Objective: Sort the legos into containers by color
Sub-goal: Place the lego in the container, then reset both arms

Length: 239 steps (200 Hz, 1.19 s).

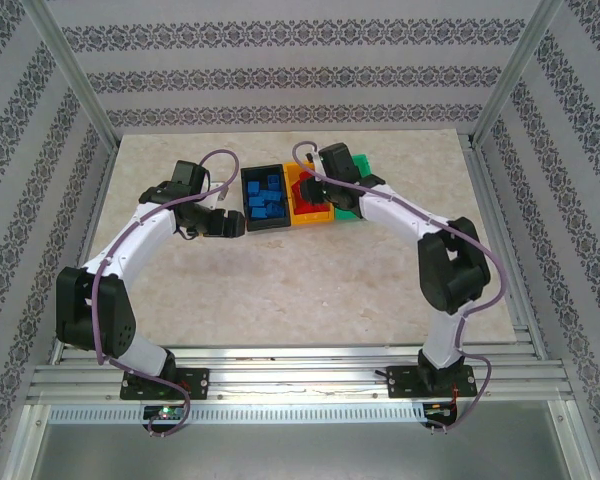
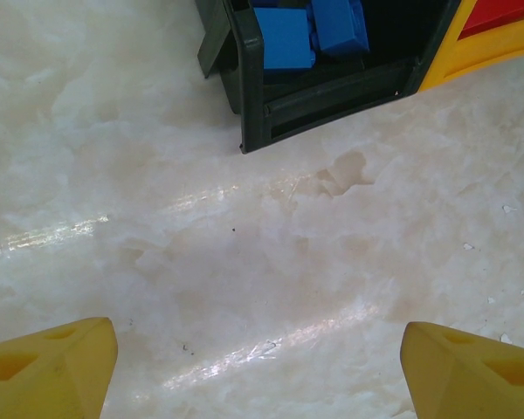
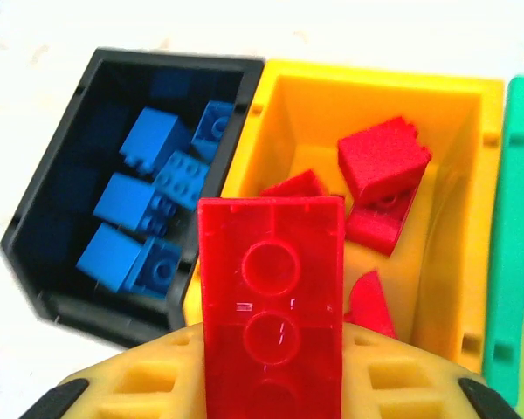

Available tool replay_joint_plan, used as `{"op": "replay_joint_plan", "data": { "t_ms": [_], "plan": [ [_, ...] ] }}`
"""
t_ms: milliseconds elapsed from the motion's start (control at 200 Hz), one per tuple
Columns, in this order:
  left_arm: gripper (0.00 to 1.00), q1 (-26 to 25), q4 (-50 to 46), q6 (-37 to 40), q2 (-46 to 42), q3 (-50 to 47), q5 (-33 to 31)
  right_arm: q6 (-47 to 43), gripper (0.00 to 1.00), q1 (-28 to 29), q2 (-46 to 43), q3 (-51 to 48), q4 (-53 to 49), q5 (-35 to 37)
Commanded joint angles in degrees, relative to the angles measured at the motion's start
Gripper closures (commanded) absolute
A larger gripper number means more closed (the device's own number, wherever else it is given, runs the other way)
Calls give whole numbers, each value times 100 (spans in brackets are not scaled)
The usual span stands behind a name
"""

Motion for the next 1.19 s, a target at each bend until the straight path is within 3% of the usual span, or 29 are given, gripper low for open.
{"op": "replay_joint_plan", "data": {
  "t_ms": [0, 55, 145, 275, 645, 944, 1114, 1189],
  "plan": [
    [15, 70, -175, 159, -71, 71, -80, -70, 71, -152, 352, 388, -185, 229],
    [15, 70, -177, 160, -70, 64, -83, -50, 70, -212, 426, 460, -184, 213],
    [15, 70, -175, 160, -61, 71, -81, -56, 57, -229, 443, 444, -195, 257],
    [15, 66, -174, 164, -43, 73, -66, -78, 48, -219, 268, 126, -19, 145],
    [15, 70, -175, 155, 45, 73, -83, -69, 44, -158, -1101, -1450, 542, -16],
    [15, 74, -157, 146, 126, 89, -2, -272, 39, -328, -3165, -3249, 1305, 1083],
    [15, 71, -145, 147, 64, 82, 15, 30, 35, -953, -3927, -4285, 1950, 1576],
    [15, 75, -140, 143, 18, 73, 10, -40, 22, -1178, -4143, -4766, 2507, 2063]
  ]
}}
